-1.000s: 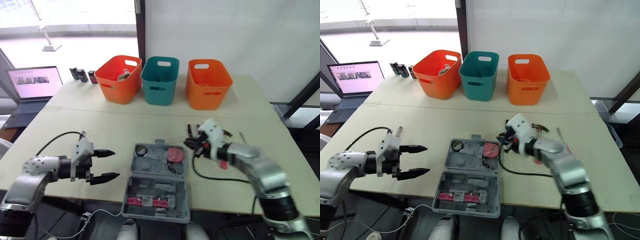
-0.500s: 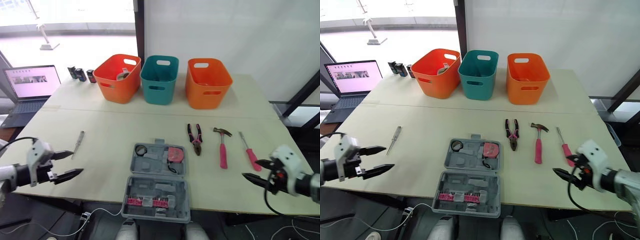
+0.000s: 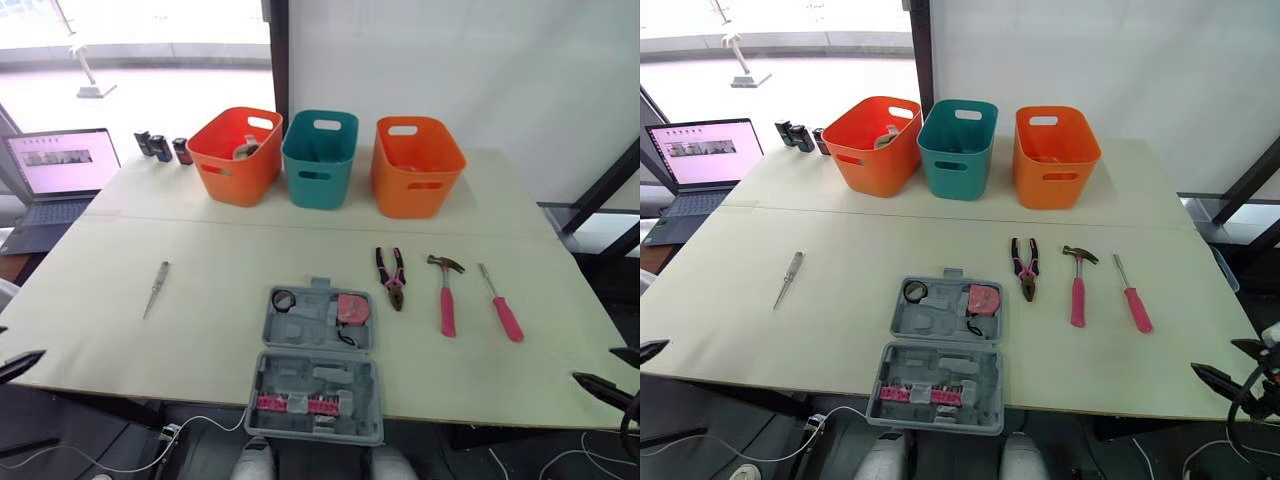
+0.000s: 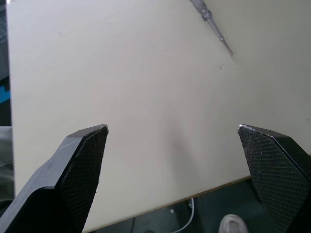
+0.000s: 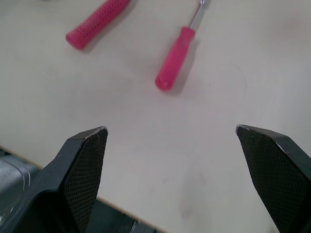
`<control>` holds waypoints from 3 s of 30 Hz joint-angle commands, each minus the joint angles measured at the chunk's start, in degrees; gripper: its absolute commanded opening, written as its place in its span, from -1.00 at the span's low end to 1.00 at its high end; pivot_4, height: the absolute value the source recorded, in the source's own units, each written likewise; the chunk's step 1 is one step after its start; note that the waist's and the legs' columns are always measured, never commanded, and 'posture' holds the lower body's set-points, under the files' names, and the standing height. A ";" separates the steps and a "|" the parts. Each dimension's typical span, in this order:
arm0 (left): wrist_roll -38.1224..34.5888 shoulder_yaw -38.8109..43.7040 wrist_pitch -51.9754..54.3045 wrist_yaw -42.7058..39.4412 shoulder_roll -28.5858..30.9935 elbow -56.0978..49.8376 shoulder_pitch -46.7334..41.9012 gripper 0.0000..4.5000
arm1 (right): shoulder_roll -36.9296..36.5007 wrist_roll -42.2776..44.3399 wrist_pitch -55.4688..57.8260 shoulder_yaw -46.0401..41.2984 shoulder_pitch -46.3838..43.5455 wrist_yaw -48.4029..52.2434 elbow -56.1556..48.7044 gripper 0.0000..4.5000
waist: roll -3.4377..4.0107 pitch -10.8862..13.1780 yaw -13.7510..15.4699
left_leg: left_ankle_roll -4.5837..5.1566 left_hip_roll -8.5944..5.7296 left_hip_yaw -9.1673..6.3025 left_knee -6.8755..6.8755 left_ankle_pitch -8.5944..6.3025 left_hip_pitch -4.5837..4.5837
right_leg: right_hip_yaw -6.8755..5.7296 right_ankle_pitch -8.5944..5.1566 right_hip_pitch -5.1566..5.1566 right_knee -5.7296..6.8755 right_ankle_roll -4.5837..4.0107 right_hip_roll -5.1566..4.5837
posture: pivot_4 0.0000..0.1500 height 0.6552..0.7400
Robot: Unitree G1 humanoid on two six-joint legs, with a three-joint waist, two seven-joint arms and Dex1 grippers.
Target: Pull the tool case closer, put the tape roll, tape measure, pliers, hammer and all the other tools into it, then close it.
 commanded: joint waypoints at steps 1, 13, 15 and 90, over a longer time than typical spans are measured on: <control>0.52 -0.08 -2.11 -0.85 1.38 2.31 -1.83 1.00 | -0.72 0.48 -0.59 -0.26 -0.35 -0.29 -0.66 0.98 | 0.02 -0.01 0.05 | 0.03 0.00 -0.01 -0.06 0.02 0.00 | 0.00 0.00 -0.02 0.03 0.02 0.01 | 1.00 1.00; -5.25 -8.87 9.69 0.23 -13.76 -31.48 1.20 1.00 | 11.50 12.11 22.99 11.13 -4.61 -22.17 -36.31 0.98 | -0.07 -0.04 0.11 | 0.14 0.04 -0.01 0.03 0.16 0.01 | 0.00 0.03 0.28 0.20 0.07 0.04 | 1.00 1.00; -5.93 -10.01 11.79 1.94 -16.01 -37.70 2.05 1.00 | 14.74 12.38 27.93 15.03 -8.18 -29.30 -40.04 0.98 | -0.16 -0.08 0.14 | 0.14 0.06 -0.02 0.13 0.17 0.00 | 0.00 0.10 0.29 0.20 0.06 0.07 | 1.00 1.00; -7.65 -21.46 10.56 -2.49 -20.50 -53.43 1.76 1.00 | 19.55 -7.13 45.67 97.81 -91.23 -15.21 -6.40 -0.55 | 0.57 0.32 -1.50 | 0.23 0.07 -0.16 0.16 0.30 -0.32 | 0.07 0.26 -0.46 1.05 0.50 0.22 | 1.00 1.00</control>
